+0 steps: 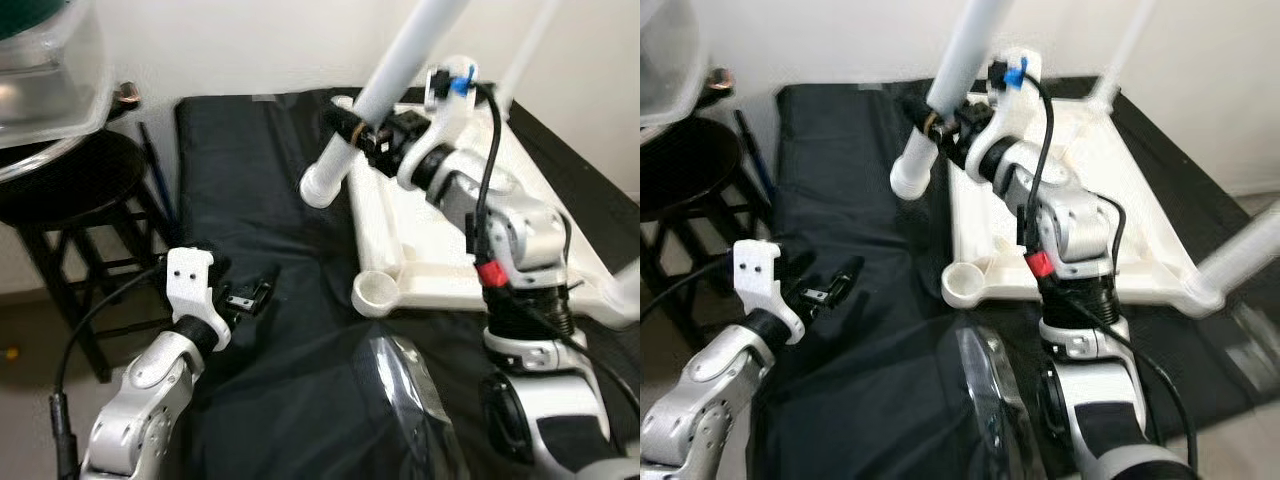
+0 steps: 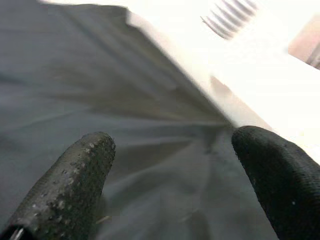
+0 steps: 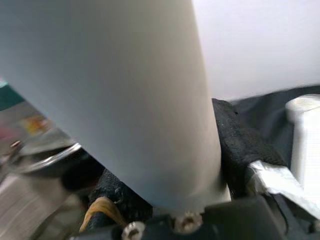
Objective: Building children table
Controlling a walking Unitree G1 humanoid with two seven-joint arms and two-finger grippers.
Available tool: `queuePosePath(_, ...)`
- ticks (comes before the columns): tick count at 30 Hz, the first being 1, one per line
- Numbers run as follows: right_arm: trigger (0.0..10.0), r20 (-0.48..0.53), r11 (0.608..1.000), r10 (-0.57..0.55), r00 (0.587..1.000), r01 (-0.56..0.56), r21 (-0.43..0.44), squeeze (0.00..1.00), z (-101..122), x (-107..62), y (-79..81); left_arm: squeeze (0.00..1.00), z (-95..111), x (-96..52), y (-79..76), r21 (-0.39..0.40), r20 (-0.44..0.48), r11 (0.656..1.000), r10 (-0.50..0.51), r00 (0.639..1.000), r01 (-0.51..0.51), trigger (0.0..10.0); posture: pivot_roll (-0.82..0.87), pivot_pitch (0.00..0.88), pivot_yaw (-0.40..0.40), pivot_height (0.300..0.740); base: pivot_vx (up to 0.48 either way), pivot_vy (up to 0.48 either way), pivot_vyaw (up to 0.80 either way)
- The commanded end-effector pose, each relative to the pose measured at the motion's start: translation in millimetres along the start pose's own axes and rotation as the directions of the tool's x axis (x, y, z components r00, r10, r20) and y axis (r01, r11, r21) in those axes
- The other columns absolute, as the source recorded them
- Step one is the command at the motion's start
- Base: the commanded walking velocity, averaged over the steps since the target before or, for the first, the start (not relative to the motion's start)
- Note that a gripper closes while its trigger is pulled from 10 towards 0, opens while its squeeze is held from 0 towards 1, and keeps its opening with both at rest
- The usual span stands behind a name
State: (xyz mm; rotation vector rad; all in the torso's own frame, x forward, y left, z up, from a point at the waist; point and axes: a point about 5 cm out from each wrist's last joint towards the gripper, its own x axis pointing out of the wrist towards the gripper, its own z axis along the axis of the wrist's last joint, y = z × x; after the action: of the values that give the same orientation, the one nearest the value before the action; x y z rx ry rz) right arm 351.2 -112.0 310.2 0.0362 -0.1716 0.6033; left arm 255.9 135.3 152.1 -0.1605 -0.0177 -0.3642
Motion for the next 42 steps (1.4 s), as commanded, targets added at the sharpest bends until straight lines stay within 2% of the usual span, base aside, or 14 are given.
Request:
queuePosePath(1, 10.0, 0.006, 1.0, 0.005, 1.0, -0.005, -0.006, 0.0, 3.1, 0.0, 0.2, 0.0, -5.9, 1.7, -3.0, 0.035, -0.016, 0.999, -0.008, 1.0, 0.008, 10.0, -0.06, 0.011, -0.08, 0.74, 0.0, 0.0, -0.8)
queuePosePath(8, 10.0, -0.041, 0.994, 0.07, 0.997, -0.073, -0.077, 0.0, 1.6, 2.5, 6.9, 0.0, -6.2, 2.8, 3.7, 0.091, -0.003, 0.996, 0.015, 1.0, -0.015, 10.0, -0.06, 0.0, -0.085, 0.74, 0.0, 0.0, -0.8)
queuePosePath(11, 10.0, -0.05, 0.996, 0.077, 0.996, -0.079, -0.049, 0.0, -1.2, 4.2, 10.0, 0.0, -4.0, 3.1, 9.2, 0.111, 0.009, 0.993, 0.04, 0.999, -0.041, 10.0, -0.05, 0.0, -0.085, 0.74, 0.0, 0.0, -0.54)
queuePosePath(12, 10.0, -0.065, 0.995, 0.103, 0.993, -0.103, -0.002, 0.0, -9.3, 7.3, 16.5, 0.0, -1.7, 3.6, 15.4, 0.14, 0.018, 0.987, 0.073, 0.997, -0.075, 10.0, -0.04, 0.0, -0.078, 0.74, 0.0, 0.0, 0.0)
queuePosePath(15, 10.0, -0.072, 0.993, 0.116, 0.991, -0.116, 0.009, 0.0, -13.5, 7.9, 19.7, 0.0, -1.3, 2.8, 16.7, 0.148, 0.02, 0.986, 0.08, 0.997, -0.082, 10.0, -0.03, 0.0, -0.075, 0.74, 0.0, 0.0, 0.0)
queuePosePath(18, 10.0, -0.103, 0.982, 0.182, 0.978, -0.175, 0.07, 0.0, -25.9, 9.7, 28.6, 0.0, 0.3, 0.4, 20.2, 0.173, 0.018, 0.98, 0.095, 0.995, -0.097, 10.0, -0.03, 0.0, -0.07, 0.74, 0.0, 0.0, 0.0)
queuePosePath(20, 10.0, -0.124, 0.924, 0.379, 0.917, -0.367, 0.106, 0.0, -36.6, 8.8, 43.3, 0.0, 2.9, -5.2, 30.3, 0.193, 0.021, 0.973, 0.125, 0.992, -0.126, 10.0, -0.02, 0.0, -0.069, 0.74, 0.0, 0.0, 0.0)
queuePosePath(22, 10.0, -0.137, 0.859, 0.512, 0.848, -0.499, 0.118, 0.0, -39.4, 6.1, 51.0, 0.0, 6.6, -12.4, 40.8, 0.201, 0.028, 0.967, 0.152, 0.988, -0.155, 10.0, -0.01, 0.017, -0.07, 0.74, 0.0, 0.0, 0.0)
queuePosePath(24, 10.0, -0.144, 0.846, 0.533, 0.834, -0.519, 0.123, 0.0, -39.6, 5.5, 51.9, 0.0, 7.8, -14.6, 43.8, 0.202, 0.029, 0.966, 0.16, 0.987, -0.162, 10.0, -0.01, 0.017, -0.07, 0.74, 0.0, 0.0, 0.0)
queuePosePath(26, 10.0, -0.197, 0.814, 0.58, 0.79, -0.569, 0.114, 0.0, -41.7, 4.8, 53.1, 0.0, 9.3, -22.2, 53.3, 0.203, 0.015, 0.962, 0.183, 0.983, -0.182, 10.0, 0.0, 0.035, -0.076, 0.74, 0.0, 0.0, 0.0)
queuePosePath(32, 10.0, -0.235, 0.79, 0.61, 0.757, -0.604, 0.102, 0.0, -40.6, 4.5, 52.1, 0.0, 8.0, -29.1, 56.0, 0.208, -0.01, 0.961, 0.186, 0.982, -0.18, 10.0, 0.0, 0.059, -0.081, 0.74, 0.0, 0.16, 0.0)
queuePosePath(40, 10.0, -0.247, 0.772, 0.629, 0.737, -0.629, 0.088, 0.0, -35.0, 11.7, 49.3, 0.0, 1.7, -34.4, 41.3, 0.2, -0.029, 0.969, 0.153, 0.988, -0.145, 10.0, -0.01, 0.119, -0.084, 0.74, 0.0, 0.18, 0.0)
queuePosePath(41, 10.0, -0.255, 0.733, 0.67, 0.697, -0.676, 0.075, 0.0, -33.4, 11.5, 47.8, 0.0, -5.0, -38.3, 34.8, 0.183, -0.056, 0.975, 0.136, 0.989, -0.123, 10.0, -0.01, 0.136, -0.083, 0.74, 0.0, 0.0, 0.0)
queuePosePath(42, 10.0, -0.255, 0.733, 0.67, 0.697, -0.676, 0.075, 0.0, -33.4, 11.5, 47.8, 0.0, -5.0, -38.3, 34.8, 0.183, -0.056, 0.975, 0.136, 0.989, -0.123, 10.0, -0.01, 0.136, -0.083, 0.74, 0.0, 0.0, 0.0)
